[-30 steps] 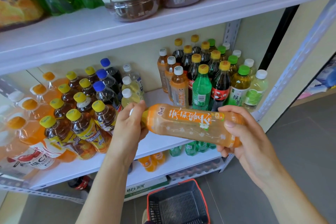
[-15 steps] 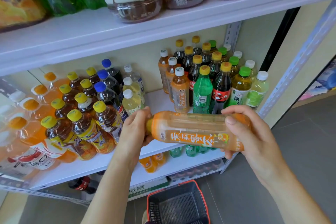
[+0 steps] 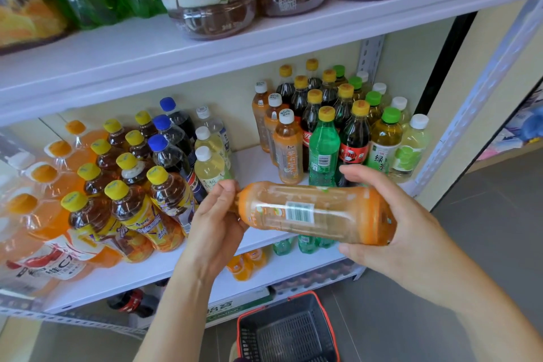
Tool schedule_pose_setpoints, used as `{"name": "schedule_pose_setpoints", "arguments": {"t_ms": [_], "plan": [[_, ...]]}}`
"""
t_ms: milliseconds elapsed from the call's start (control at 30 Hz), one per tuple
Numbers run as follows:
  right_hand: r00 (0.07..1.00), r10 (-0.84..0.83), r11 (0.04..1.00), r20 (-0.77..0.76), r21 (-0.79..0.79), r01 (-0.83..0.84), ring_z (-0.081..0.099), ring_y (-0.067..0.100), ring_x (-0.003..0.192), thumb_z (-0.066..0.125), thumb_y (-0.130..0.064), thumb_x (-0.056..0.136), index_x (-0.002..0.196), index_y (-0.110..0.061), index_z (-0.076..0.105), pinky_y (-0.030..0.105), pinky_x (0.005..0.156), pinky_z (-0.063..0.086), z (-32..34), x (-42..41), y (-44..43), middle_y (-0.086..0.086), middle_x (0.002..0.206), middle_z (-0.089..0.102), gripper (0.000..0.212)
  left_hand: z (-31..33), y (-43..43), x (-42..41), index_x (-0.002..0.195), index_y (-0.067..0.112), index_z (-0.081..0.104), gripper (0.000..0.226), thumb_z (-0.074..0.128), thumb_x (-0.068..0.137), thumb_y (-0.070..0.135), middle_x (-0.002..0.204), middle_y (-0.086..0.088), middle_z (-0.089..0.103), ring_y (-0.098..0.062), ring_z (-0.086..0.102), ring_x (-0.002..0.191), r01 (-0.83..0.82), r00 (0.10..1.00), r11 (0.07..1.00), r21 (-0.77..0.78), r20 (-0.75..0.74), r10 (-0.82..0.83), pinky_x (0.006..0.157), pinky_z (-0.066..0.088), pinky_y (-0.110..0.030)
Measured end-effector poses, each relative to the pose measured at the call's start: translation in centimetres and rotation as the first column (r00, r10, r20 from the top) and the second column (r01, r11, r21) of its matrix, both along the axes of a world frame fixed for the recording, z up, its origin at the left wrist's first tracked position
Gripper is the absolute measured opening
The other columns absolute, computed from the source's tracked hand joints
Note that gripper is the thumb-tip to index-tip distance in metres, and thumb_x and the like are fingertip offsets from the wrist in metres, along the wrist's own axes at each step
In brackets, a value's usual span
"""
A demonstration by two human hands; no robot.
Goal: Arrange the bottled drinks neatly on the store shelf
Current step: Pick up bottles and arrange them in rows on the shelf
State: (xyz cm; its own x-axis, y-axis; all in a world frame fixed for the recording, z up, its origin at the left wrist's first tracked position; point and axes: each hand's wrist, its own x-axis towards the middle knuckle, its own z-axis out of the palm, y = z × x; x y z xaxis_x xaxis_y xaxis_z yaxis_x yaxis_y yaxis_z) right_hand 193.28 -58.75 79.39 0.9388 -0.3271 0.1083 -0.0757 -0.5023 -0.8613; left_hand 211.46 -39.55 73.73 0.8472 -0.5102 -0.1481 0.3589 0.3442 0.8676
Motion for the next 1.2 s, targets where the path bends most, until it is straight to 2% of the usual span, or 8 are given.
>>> {"name": "schedule_pose_setpoints", "arguments": {"t_ms": [233, 333, 567, 667, 800, 933, 1033, 1200], "plan": [[0.992, -0.095, 0.990, -0.078, -0.115, 0.086, 0.042, -0.013, 0.110, 0.088, -0.020, 0.068, 0.133, -0.067, 0.027, 0.017, 0.090, 0.036, -1.1, 0.5, -0.4, -0.034, 0.131, 0.038, 0.101, 1.4, 0.7, 0.9, 0.090, 0.015, 0.052, 0.005, 0.048, 0.090, 0.018, 0.073, -0.002, 0.046, -0.016, 0.043, 0.067, 0.056, 0.978, 0.998, 0.015, 0.198, -0.058, 0.065, 0.037, -0.030], [0.991, -0.117, 0.980, -0.057, -0.171, 0.106, 0.042, -0.013, 0.105, 0.088, -0.021, 0.069, 0.133, -0.062, 0.031, 0.007, 0.082, 0.035, -1.6, 0.5, -0.7, -0.030, 0.129, 0.040, 0.096, 1.9, 0.7, 1.0, 0.091, 0.015, 0.054, 0.007, 0.048, 0.089, 0.016, 0.074, -0.004, 0.047, -0.016, 0.044, 0.067, 0.073, 0.966, 0.997, 0.028, 0.247, -0.078, 0.065, 0.040, -0.028], [0.988, -0.108, 0.989, 0.110, -0.086, 0.118, 0.046, -0.005, 0.117, 0.086, -0.001, 0.067, 0.124, -0.048, 0.050, 0.001, 0.083, 0.041, -3.2, 0.8, -1.4, -0.026, 0.125, 0.045, 0.082, 1.8, 0.6, 1.5, 0.097, 0.017, 0.063, 0.013, 0.060, 0.089, 0.028, 0.079, -0.003, 0.056, -0.013, 0.054, 0.069, 0.102, 0.978, 0.994, 0.024, 0.181, -0.105, 0.064, 0.050, -0.021], [0.952, -0.140, 0.985, 0.272, -0.061, 0.163, 0.049, 0.005, 0.124, 0.081, 0.019, 0.059, 0.121, -0.033, 0.058, 0.007, 0.094, 0.040, -3.9, 1.0, -1.5, -0.017, 0.129, 0.050, 0.084, 1.9, 0.1, 1.5, 0.092, 0.016, 0.066, 0.029, 0.057, 0.089, 0.043, 0.068, -0.005, 0.056, -0.014, 0.051, 0.054, 0.052, 0.989, 0.984, 0.170, 0.126, -0.074, 0.050, 0.046, -0.020], [0.922, -0.146, 0.970, 0.359, -0.131, 0.205, 0.048, 0.009, 0.129, 0.074, 0.030, 0.053, 0.120, -0.023, 0.059, 0.015, 0.104, 0.037, -5.2, 1.3, -1.3, -0.006, 0.131, 0.052, 0.086, 1.9, -0.1, 1.9, 0.065, 0.026, 0.055, 0.037, 0.055, 0.093, 0.051, 0.052, 0.004, 0.025, -0.011, 0.018, 0.043, 0.172, 0.969, 0.840, 0.515, 0.063, -0.237, 0.036, 0.017, -0.015], [0.943, -0.174, 0.970, 0.284, -0.118, 0.214, 0.046, -0.001, 0.123, 0.082, 0.020, 0.055, 0.121, -0.024, 0.056, 0.008, 0.102, 0.032, -6.8, 1.7, -1.1, -0.013, 0.127, 0.050, 0.083, 1.7, -0.7, 1.9, 0.081, 0.011, 0.051, 0.029, 0.051, 0.101, 0.031, 0.050, 0.008, 0.024, -0.008, 0.018, 0.038, 0.032, 0.980, 0.894, 0.447, 0.163, -0.117, 0.037, 0.018, -0.013], [0.974, -0.143, 0.981, 0.177, -0.108, 0.163, 0.046, -0.008, 0.117, 0.088, 0.003, 0.058, 0.121, -0.030, 0.055, 0.004, 0.097, 0.032, -8.3, 2.7, -1.1, -0.023, 0.125, 0.047, 0.078, 2.1, -1.6, 2.2, 0.075, 0.010, 0.047, 0.032, 0.051, 0.102, 0.027, 0.043, 0.011, 0.028, -0.007, 0.024, 0.033, -0.100, 0.938, 0.884, 0.456, 0.340, -0.069, 0.035, 0.022, -0.014], [0.987, -0.155, 0.979, -0.047, -0.141, 0.147, 0.060, 0.007, 0.097, 0.087, -0.033, 0.070, 0.120, -0.033, 0.054, 0.030, 0.082, 0.051, -10.2, 6.2, -1.4, -0.016, 0.110, 0.060, 0.060, 3.7, -3.9, 3.7, 0.075, 0.022, 0.057, 0.025, 0.060, 0.095, 0.036, 0.051, 0.008, 0.055, -0.008, 0.050, 0.046, -0.336, 0.688, 0.729, 0.596, 0.685, -0.242, 0.045, 0.042, -0.029]]}}
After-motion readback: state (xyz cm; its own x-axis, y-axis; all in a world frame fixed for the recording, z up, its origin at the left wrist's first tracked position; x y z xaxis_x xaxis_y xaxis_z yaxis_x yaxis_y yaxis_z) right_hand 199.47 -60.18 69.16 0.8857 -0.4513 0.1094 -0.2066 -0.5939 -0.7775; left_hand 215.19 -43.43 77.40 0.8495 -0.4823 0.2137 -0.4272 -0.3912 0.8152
